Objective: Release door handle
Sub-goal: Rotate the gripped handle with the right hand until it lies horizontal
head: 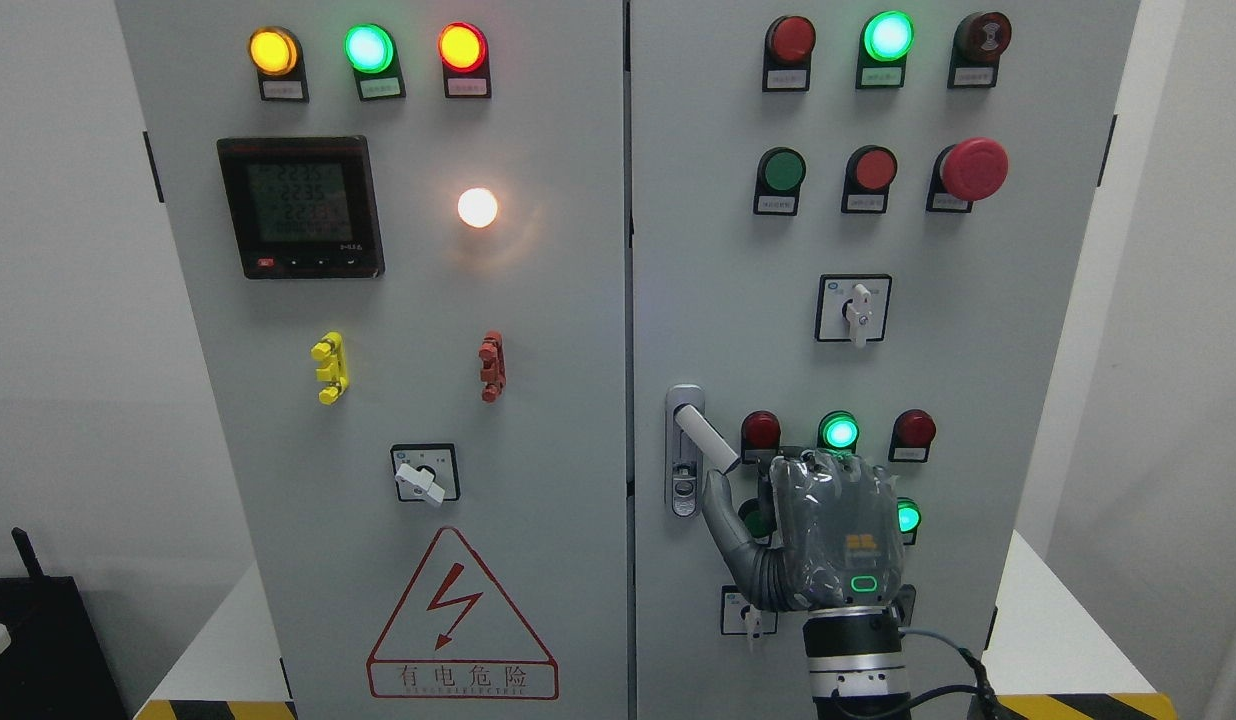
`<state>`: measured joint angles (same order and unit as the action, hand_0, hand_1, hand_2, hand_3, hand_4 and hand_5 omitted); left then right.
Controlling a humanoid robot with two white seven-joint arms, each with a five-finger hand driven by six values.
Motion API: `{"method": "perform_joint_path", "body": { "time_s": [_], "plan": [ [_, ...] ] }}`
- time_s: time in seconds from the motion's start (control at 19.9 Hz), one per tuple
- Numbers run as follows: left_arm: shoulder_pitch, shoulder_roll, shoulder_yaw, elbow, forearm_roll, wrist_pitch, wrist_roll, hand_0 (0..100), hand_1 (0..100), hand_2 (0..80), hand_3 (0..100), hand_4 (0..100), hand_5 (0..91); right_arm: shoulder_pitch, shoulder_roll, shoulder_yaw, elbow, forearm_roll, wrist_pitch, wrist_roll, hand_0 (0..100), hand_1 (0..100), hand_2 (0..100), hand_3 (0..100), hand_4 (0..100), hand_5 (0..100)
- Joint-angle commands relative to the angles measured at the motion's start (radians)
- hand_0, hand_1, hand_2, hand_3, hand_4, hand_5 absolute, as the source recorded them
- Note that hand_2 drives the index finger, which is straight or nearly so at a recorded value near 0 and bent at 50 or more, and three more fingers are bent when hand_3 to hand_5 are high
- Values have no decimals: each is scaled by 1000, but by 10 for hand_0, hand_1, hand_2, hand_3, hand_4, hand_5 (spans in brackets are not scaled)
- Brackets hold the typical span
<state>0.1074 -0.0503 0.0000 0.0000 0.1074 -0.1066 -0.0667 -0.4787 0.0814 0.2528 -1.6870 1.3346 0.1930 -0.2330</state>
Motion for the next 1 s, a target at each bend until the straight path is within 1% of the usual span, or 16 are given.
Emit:
{"method": "perform_joint_path", "body": {
  "time_s": [0.0,0.2,0.3,0.5,0.95],
  "plan": [
    [0,0,-14,20,0,1,-1,120,389,0,0,0,0,-3,-3,-10,3,0,0,-2,562,231,1000,1000,1000,990],
    [0,0,-14,20,0,1,-1,120,389,0,0,0,0,-1,-8,-20,3,0,0,-2,556,241,1000,1000,1000,990],
    [-1,0,-14,20,0,1,-1,120,389,0,0,0,0,-1,-15,-20,3,0,0,-2,551,251,1000,1000,1000,990],
    [0,0,-14,20,0,1,-1,120,389,0,0,0,0,-3,-15,-23,1,0,0,-2,548,271,1000,1000,1000,990],
    [0,0,-14,20,0,1,-1,120,389,0,0,0,0,-11,-15,-27,-2,-2,-1,-2,558,271,1000,1000,1000,990]
  ]
}}
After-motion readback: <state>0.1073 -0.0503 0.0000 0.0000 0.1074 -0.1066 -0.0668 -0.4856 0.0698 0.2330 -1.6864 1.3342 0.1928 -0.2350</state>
